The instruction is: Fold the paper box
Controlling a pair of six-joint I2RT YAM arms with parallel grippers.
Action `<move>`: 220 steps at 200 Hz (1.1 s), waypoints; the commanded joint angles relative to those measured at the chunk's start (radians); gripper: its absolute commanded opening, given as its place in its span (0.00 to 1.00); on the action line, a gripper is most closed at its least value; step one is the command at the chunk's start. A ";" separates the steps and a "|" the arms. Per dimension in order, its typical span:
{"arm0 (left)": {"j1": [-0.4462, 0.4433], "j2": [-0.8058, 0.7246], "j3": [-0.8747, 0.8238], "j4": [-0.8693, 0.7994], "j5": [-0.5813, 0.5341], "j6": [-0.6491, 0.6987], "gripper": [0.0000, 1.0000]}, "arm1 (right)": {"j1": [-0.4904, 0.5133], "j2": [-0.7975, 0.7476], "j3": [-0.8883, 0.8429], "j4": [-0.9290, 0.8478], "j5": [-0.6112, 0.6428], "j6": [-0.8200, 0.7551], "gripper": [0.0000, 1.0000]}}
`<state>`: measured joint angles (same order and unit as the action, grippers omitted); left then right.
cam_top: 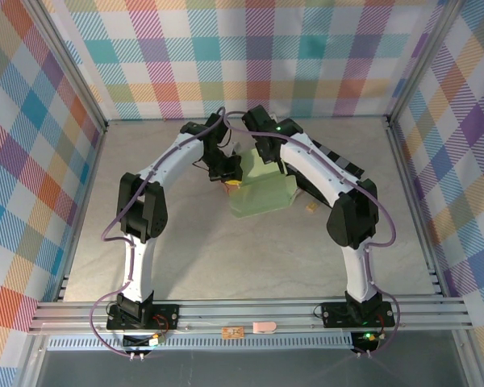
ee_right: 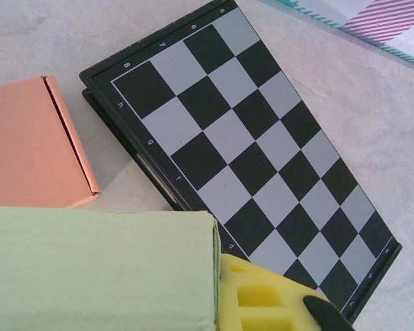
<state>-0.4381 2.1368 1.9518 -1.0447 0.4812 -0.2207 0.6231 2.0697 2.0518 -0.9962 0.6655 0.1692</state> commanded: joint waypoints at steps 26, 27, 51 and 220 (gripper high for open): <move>-0.006 -0.012 0.038 -0.051 0.007 -0.019 0.00 | -0.013 0.009 -0.013 -0.010 0.120 0.008 0.00; -0.007 -0.012 0.039 -0.051 0.007 -0.020 0.00 | -0.013 0.008 -0.014 -0.009 0.120 0.008 0.00; -0.005 -0.008 0.043 -0.053 0.004 -0.029 0.00 | -0.013 -0.017 -0.027 0.011 0.024 -0.013 0.17; 0.007 0.009 0.064 -0.063 0.010 -0.048 0.00 | -0.016 -0.059 -0.150 -0.023 0.036 0.054 0.00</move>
<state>-0.4362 2.1368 1.9831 -1.0710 0.4725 -0.2695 0.5938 1.9743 1.8545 -0.9707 0.5446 0.2245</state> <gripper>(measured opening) 0.067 0.085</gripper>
